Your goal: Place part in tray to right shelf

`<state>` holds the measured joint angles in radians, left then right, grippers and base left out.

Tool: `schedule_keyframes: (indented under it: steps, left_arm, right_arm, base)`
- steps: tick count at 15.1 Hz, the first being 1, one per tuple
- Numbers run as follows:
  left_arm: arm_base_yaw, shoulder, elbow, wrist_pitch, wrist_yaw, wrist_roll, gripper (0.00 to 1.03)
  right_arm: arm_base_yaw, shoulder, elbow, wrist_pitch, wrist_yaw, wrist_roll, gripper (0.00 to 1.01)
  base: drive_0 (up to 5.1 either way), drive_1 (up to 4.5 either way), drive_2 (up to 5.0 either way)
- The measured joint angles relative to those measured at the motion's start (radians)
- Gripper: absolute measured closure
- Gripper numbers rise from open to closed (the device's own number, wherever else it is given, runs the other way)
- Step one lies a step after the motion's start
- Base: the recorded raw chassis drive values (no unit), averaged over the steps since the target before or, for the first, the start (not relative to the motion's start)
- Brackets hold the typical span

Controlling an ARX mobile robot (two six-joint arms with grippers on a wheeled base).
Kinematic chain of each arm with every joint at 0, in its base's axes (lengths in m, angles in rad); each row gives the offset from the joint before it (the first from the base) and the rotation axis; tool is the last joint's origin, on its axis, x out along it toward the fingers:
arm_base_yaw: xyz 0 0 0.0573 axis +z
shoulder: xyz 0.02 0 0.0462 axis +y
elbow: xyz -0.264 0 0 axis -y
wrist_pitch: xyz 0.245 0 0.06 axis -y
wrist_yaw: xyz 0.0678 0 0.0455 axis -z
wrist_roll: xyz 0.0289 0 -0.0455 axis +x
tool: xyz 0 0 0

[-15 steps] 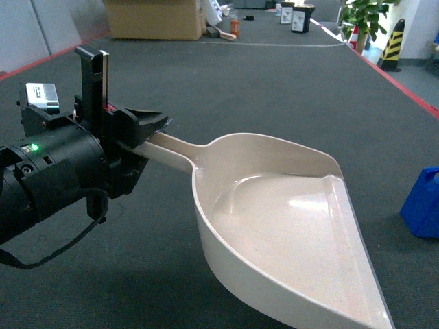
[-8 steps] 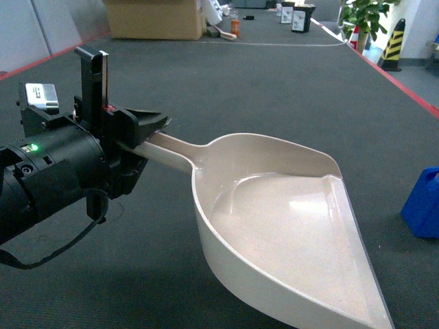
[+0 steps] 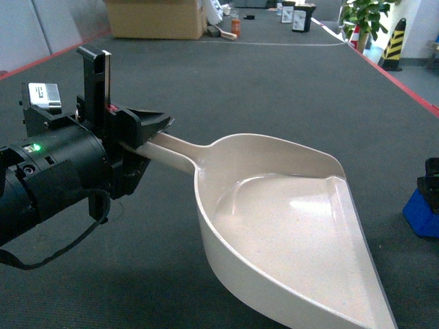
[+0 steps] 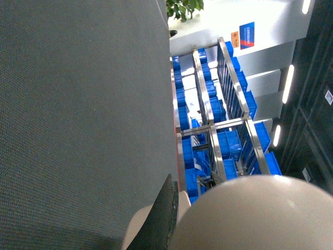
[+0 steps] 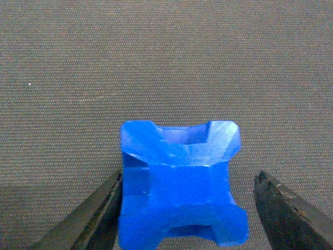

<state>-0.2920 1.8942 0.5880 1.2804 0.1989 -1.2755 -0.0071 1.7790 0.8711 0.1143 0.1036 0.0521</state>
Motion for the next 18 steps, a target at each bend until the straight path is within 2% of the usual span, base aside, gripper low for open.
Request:
schedule_keyframes:
  steps: [2, 3, 4, 5, 6, 7, 8, 9, 10, 11, 12, 13, 14, 16, 18]
  left_arm:
    - [0.000, 0.000, 0.000, 0.000, -0.002, 0.000, 0.90]
    - [0.000, 0.000, 0.000, 0.000, 0.000, 0.000, 0.90]
    - [0.000, 0.000, 0.000, 0.000, 0.000, 0.000, 0.90]
    - [0.000, 0.000, 0.000, 0.000, 0.000, 0.000, 0.90]
    - [0.000, 0.000, 0.000, 0.000, -0.001, 0.000, 0.90]
    - [0.000, 0.000, 0.000, 0.000, 0.000, 0.000, 0.90]
    - [0.000, 0.000, 0.000, 0.000, 0.000, 0.000, 0.90]
    - [0.001, 0.000, 0.000, -0.001, -0.016, 0.004, 0.90]
    - [0.008, 0.000, 0.000, -0.013, -0.019, 0.028, 0.90]
    - [0.003, 0.004, -0.001, -0.007, 0.000, 0.023, 0.90]
    - [0.000, 0.004, 0.000, 0.002, 0.000, 0.020, 0.90]
    - [-0.001, 0.004, 0.000, -0.002, 0.004, 0.018, 0.90]
    - [-0.001, 0.004, 0.000, -0.001, 0.000, 0.019, 0.90]
    - [-0.001, 0.004, 0.000, -0.001, -0.001, 0.019, 0.90]
    - [-0.001, 0.004, 0.000, -0.001, 0.000, 0.019, 0.90]
  right_arm:
    - [0.044, -0.108, -0.026, -0.003, 0.000, 0.000, 0.53]
    - [0.081, -0.195, -0.027, -0.010, -0.008, 0.006, 0.56]
    - [0.134, -0.274, -0.017, -0.010, -0.034, 0.034, 0.56]
    - [0.209, -0.324, -0.010, 0.038, -0.077, 0.087, 0.56]
    - [0.284, -0.327, -0.008, 0.084, -0.124, 0.167, 0.56]
    - [0.356, -0.297, -0.003, 0.096, -0.147, 0.257, 0.56]
    - [0.427, -0.237, -0.003, 0.122, -0.156, 0.360, 0.56]
    - [0.468, -0.182, -0.002, 0.126, -0.157, 0.437, 0.56]
    - [0.494, -0.134, 0.013, 0.099, -0.147, 0.480, 0.49]
    - [0.515, -0.134, 0.014, 0.103, -0.063, 0.443, 0.34]
    - [0.525, -0.166, 0.006, 0.140, 0.011, 0.368, 0.21]
    - [0.518, -0.241, 0.002, 0.129, 0.056, 0.279, 0.06]
    - [0.505, -0.298, -0.001, 0.124, 0.073, 0.219, 0.01]
    - [0.469, -0.394, -0.033, 0.140, 0.114, 0.122, 0.03]
    - [0.433, -0.506, -0.100, 0.188, 0.185, 0.001, 0.03]
  base:
    - [0.0, 0.00, 0.0]
    - [0.0, 0.00, 0.0]
    - [0.0, 0.00, 0.0]
    - [0.0, 0.00, 0.0]
    - [0.0, 0.00, 0.0]
    - [0.0, 0.00, 0.0]
    - [0.0, 0.00, 0.0]
    - [0.0, 0.00, 0.0]
    - [0.0, 0.00, 0.0]
    - [0.0, 0.00, 0.0]
    - [0.0, 0.00, 0.0]
    - [0.0, 0.00, 0.0]
    - [0.0, 0.00, 0.0]
    - [0.0, 0.00, 0.0]
    - [0.0, 0.00, 0.0]
